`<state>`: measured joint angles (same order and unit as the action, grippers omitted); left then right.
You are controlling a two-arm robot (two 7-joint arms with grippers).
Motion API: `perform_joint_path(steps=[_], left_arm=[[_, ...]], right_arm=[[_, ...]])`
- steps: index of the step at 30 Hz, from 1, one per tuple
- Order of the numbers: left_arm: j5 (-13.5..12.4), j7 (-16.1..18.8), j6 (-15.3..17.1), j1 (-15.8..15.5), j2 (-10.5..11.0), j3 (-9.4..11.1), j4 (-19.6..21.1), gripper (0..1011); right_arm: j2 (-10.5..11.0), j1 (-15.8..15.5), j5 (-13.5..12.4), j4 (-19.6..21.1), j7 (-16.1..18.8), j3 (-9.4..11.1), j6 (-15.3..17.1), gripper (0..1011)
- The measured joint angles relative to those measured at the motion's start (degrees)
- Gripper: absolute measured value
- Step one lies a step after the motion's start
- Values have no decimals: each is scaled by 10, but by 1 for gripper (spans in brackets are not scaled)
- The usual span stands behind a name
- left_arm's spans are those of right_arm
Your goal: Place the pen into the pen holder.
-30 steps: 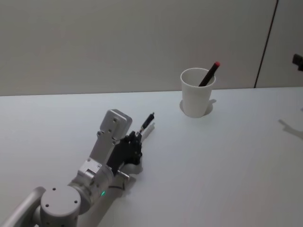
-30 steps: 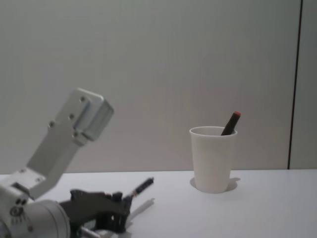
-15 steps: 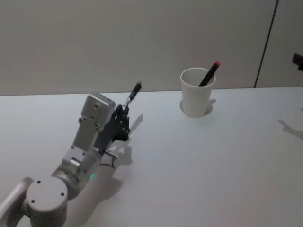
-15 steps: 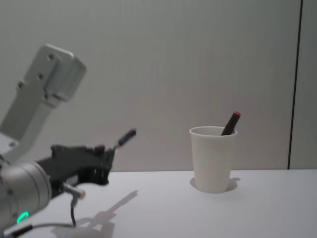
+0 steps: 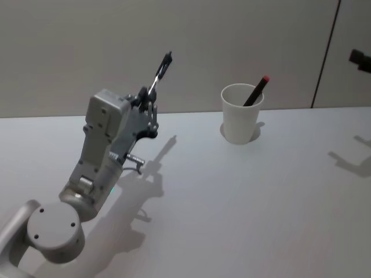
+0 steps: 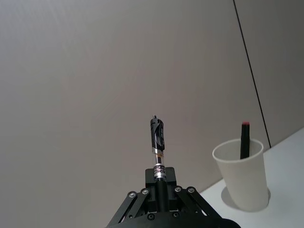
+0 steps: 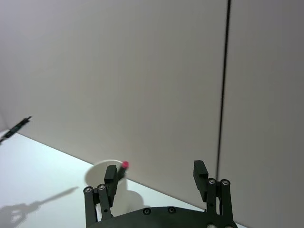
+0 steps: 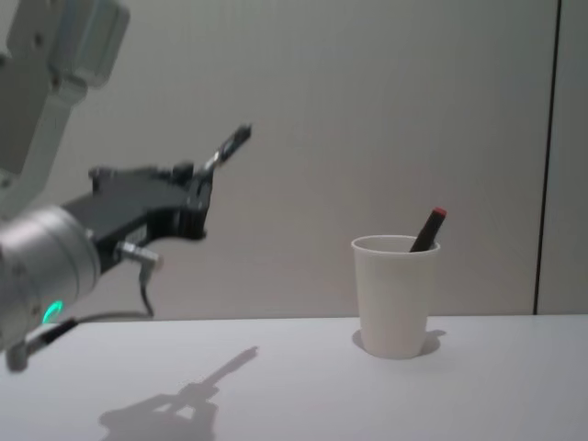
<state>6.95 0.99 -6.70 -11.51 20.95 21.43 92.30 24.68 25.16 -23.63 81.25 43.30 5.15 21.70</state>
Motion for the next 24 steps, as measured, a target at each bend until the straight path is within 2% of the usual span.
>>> perform_joint_path(steps=[1,5,12,17,20,23,24], left_arm=[[-1,-2,-6,-2,-1,0,0,124],[-4,-13,-27,-12,-7,-2,1,124],[-4,-53,-58,-31,-15,-6,4,124],[-3,-72,-70,-39,-18,-8,8,124],[-2,-84,-77,-43,-19,-9,9,124],[-1,-90,-81,-46,-20,-10,10,124],[-1,-93,-83,-47,-20,-10,11,124]], right_arm=[[-1,1,-13,7,2,-1,10,1002],[-3,2,-35,19,6,-2,30,1002],[-10,5,-99,50,13,-8,83,1002],[-16,8,-140,68,15,-12,115,1002],[-21,11,-175,83,14,-17,142,1002],[-25,13,-196,92,13,-20,158,1002],[-28,15,-212,97,11,-22,169,1002]])
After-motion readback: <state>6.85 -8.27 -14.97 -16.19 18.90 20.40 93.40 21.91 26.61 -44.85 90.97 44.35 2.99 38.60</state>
